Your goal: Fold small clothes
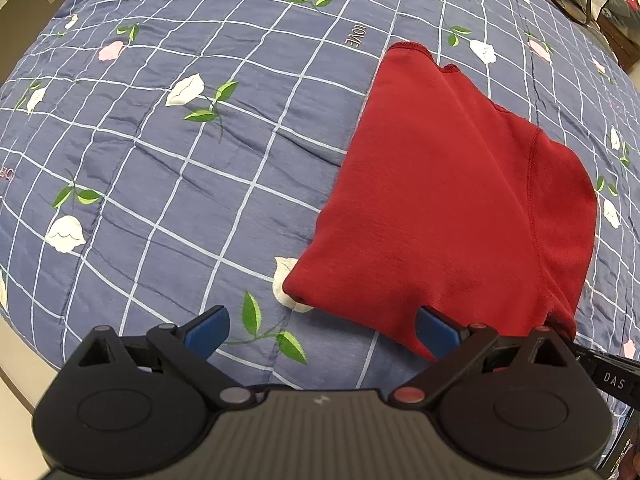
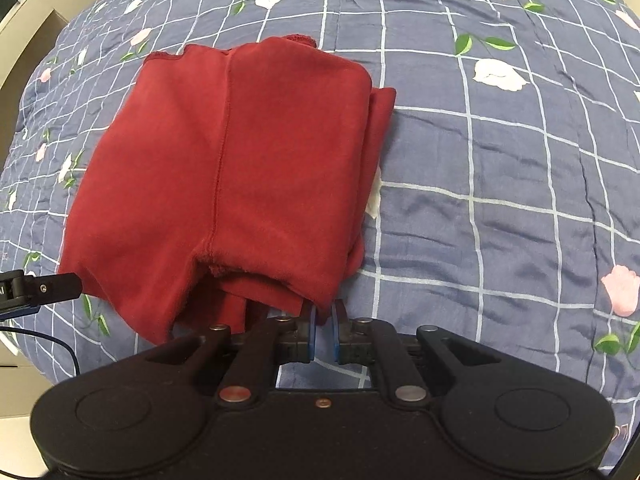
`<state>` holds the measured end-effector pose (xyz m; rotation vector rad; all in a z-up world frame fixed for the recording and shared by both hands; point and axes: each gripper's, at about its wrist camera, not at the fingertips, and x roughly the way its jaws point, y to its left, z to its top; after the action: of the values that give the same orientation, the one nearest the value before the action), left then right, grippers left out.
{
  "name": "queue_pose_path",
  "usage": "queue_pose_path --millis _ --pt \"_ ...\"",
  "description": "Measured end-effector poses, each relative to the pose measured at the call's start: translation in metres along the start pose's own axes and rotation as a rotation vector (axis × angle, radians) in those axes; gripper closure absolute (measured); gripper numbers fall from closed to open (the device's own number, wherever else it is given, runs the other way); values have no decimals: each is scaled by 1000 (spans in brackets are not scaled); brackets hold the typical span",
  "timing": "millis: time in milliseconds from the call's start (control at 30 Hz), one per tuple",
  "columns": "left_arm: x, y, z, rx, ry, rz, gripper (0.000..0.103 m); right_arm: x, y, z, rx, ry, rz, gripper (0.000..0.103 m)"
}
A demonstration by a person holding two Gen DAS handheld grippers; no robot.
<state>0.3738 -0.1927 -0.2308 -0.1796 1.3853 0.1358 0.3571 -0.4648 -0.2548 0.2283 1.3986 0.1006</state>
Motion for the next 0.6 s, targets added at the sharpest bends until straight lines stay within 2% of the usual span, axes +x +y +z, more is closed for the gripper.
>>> queue_pose_path --millis 200,267,367,433,467,500,533,600 --pt "-2 -2 1 4 -1 5 2 -4 0 -1 4 -1 16 95" --pt "-3 -3 2 8 -6 1 2 -4 -2 0 24 7 23 91" --pt "-4 -2 7 12 -19 -5 2 -8 -5 0 53 6 28 73" --pt "-5 0 12 11 -31 -11 1 -13 -8 0 69 -3 36 48" --pt "-5 1 16 9 -38 -12 1 -16 -10 1 78 -11 42 41" --pt "-5 3 20 6 -47 -12 1 -18 -13 2 90 -21 49 28" --pt "-5 5 25 -1 -57 -11 1 -21 -16 4 107 -33 60 21" --pt "-3 8 34 -13 -72 -10 1 -24 -25 10 176 -60 109 15"
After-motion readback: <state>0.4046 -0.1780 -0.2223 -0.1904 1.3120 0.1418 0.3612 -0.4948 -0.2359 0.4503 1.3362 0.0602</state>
